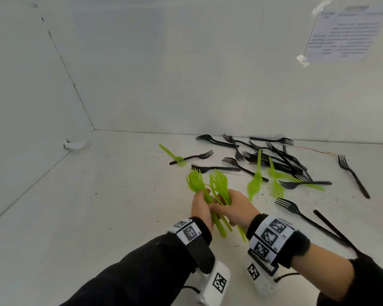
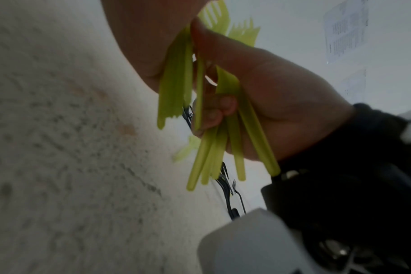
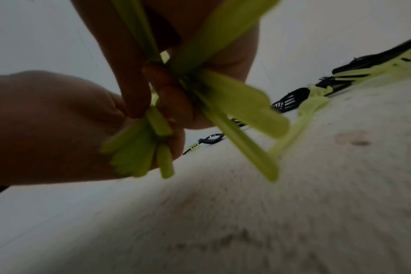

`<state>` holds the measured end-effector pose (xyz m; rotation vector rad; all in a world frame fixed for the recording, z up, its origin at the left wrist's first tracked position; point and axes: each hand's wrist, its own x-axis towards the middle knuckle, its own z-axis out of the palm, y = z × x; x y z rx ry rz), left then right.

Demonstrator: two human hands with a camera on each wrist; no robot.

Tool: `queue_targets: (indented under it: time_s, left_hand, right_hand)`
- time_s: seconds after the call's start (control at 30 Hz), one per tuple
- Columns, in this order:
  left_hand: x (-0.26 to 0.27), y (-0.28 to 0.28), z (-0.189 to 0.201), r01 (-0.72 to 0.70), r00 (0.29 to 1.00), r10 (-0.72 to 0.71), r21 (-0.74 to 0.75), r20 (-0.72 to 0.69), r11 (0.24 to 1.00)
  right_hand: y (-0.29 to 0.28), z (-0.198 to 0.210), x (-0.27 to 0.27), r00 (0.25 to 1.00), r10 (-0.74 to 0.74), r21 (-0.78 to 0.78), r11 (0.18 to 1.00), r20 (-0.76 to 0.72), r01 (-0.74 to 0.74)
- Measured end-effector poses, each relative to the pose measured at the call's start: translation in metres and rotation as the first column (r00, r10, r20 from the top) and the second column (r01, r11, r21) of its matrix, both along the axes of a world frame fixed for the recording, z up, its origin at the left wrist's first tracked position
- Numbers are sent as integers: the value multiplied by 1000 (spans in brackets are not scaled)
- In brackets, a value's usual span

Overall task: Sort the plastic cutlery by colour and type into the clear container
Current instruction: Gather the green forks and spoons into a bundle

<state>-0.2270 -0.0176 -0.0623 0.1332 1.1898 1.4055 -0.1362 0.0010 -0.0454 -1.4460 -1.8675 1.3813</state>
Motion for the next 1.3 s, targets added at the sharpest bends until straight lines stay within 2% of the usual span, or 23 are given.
queue_targets:
  time_s: [0.1,0.17,0.27,0.37,0.43,0.57,0.67,0.77,0.93,1.03,1.17,1.3]
  left_hand:
    - [7,-4,0,42,999,-42,41,-3,998]
    - [10,-5,1,80,996,-79,39,-31,996]
    - [14,-1,2,35,994,-34,2,-103,999]
    - [18,4,2,-46,993,47,6,-110,999]
    - [18,7,4,-80,993,81,15,-89,997]
    - [23,11,1,-64,993,65,14,-100,998]
    - [36,11,-1,-11,996,13,16,-90,1000]
    - [47,14,4,62,996,-58,46,-74,997]
    - [60,16,6,71,997,-71,30,-18,997]
    - [68,15,7,76,997,-77,38,10,996]
    - [73,19,7,43,999,-43,29,18,999]
    - [76,25,1,1,995,2,29,-97,1000]
  right_hand:
    - [-3,-4,5,999,-27,-37,999,-21,26]
    - [-2,-2,9,1000,7,-52,999,5,-7]
    - [6,4,11,996,71,-64,996,54,-68]
    - [13,10,14,997,79,-105,991,-9,-79]
    - [19,11,15,998,16,-101,995,-61,-22]
    - [31,12,22,979,-48,-131,991,-199,22]
    - [36,10,29,980,-29,-73,997,-195,15]
    - [36,7,32,995,-50,14,999,-90,51]
    - [36,8,42,995,-95,116,989,18,93]
    - [36,8,49,992,-121,136,984,20,117]
    - [37,5,56,989,-125,126,983,-73,133]
    - [38,3,63,990,-139,244,959,-35,144]
